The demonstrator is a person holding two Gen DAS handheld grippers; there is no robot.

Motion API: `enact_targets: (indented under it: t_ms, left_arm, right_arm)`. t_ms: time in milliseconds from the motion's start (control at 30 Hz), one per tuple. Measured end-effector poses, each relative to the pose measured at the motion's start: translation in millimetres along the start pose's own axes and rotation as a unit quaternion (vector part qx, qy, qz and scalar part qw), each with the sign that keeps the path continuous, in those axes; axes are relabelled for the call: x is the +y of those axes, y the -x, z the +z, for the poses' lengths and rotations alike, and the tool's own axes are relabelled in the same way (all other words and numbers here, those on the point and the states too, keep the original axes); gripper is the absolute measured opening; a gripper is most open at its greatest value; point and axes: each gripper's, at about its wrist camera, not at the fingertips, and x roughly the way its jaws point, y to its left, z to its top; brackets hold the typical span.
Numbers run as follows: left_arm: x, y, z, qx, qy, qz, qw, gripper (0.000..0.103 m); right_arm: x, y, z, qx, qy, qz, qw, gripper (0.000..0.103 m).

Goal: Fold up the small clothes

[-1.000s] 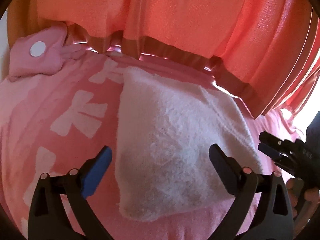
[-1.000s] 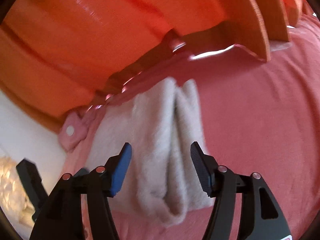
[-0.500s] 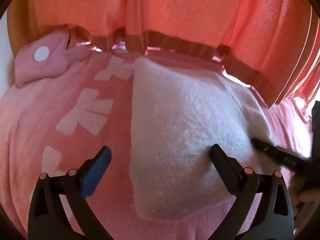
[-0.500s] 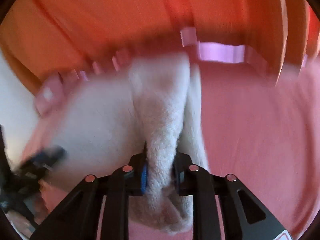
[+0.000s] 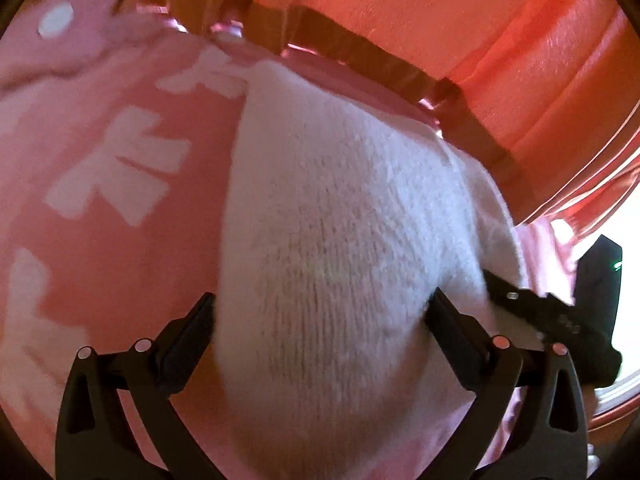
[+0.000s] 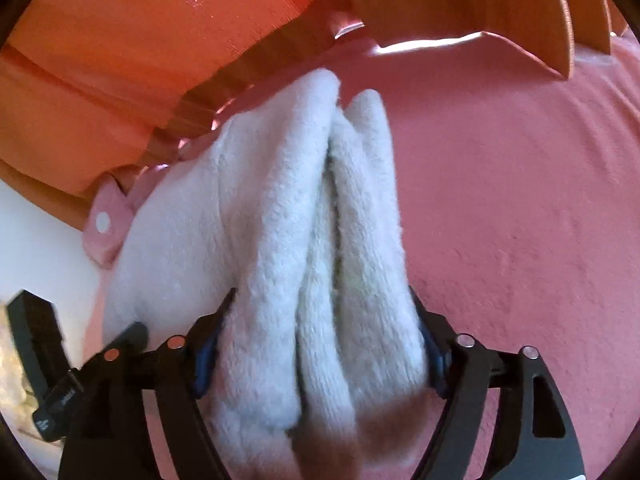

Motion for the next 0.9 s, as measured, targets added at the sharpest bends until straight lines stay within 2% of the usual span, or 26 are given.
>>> enact_targets:
  t_ms: [33,67,100,133,200,267,300,333,367,400,433,467,500,567,600,633,700,767,867,900]
  left_arm:
    - [-1,0,1,-0.002,-0.002,-0.017,0.9999,0.08]
    - [-7,4,3,-0.02,-0.012,-0.014,0.9996,0.071]
    - [-13,10,5,-0.038,-0.025,-0.012,0.9989,0.068]
    - [-25,23,7,-0.072,-0.056,-0.011,0.9958,0.062]
    - [-37,41,10,-0.108,-0.079,-0.02,0.9908,0.061]
    - [-40,52,12,-0.131,-0.082,-0.036,0.9874,0.061]
    - [-39,50,11,-0.127,-0.084,-0.032,0.9878,0.062]
    - [-38,41,9,-0.111,-0.089,-0.013,0.9898,0.066]
    - [-36,30,5,-0.089,-0.093,0.012,0.9916,0.067]
    - [-35,19,1,-0.066,-0.096,0.04,0.9923,0.068]
    - [-36,10,-4,-0.048,-0.103,0.075,0.9908,0.072]
    - [-40,15,-8,-0.062,-0.107,0.086,0.9886,0.074]
    - [-45,20,-10,-0.067,-0.113,0.095,0.9867,0.076]
    - [-65,37,-17,-0.086,-0.148,0.133,0.9762,0.088]
    - [-72,46,-22,-0.101,-0.162,0.146,0.9707,0.092]
    - [-79,56,-31,-0.119,-0.178,0.168,0.9624,0.094]
    - [-84,58,-43,-0.111,-0.191,0.197,0.9552,0.094]
    - [-77,51,-44,-0.087,-0.175,0.209,0.9583,0.094]
    - [-58,30,-50,-0.038,-0.13,0.207,0.969,0.094]
    - [-52,24,-56,-0.026,-0.119,0.208,0.9705,0.094]
  right_arm:
    - [7,7,3,-0.016,0.017,-0.005,1.0,0.039]
    - [12,14,1,-0.029,0.031,-0.01,0.999,0.035]
    - [25,28,3,-0.057,0.052,-0.007,0.997,0.033]
    - [33,37,4,-0.078,0.065,-0.001,0.995,0.033]
    - [50,58,4,-0.119,0.091,0.0,0.989,0.033]
    - [45,63,3,-0.134,0.095,-0.008,0.986,0.033]
    - [36,56,4,-0.118,0.084,-0.014,0.989,0.035]
    - [26,42,6,-0.087,0.07,-0.022,0.993,0.037]
    - [9,17,5,-0.03,0.047,-0.041,0.998,0.039]
    - [-1,6,3,-0.009,0.028,-0.058,0.998,0.044]
    - [-10,6,2,-0.019,0.003,-0.045,0.999,0.047]
    - [-11,11,5,-0.016,-0.012,-0.037,0.999,0.047]
    - [-3,25,9,-0.023,-0.01,-0.049,0.998,0.047]
    - [20,64,3,-0.094,0.036,-0.099,0.99,0.046]
    - [29,75,-2,-0.108,0.063,-0.115,0.985,0.045]
    - [38,84,-11,-0.115,0.091,-0.127,0.981,0.045]
    - [42,89,-29,-0.102,0.111,-0.138,0.979,0.044]
    - [39,76,-38,-0.063,0.11,-0.145,0.981,0.037]
    - [11,41,-52,0.009,0.08,-0.18,0.98,0.037]
    - [3,38,-53,0.011,0.067,-0.171,0.983,0.037]
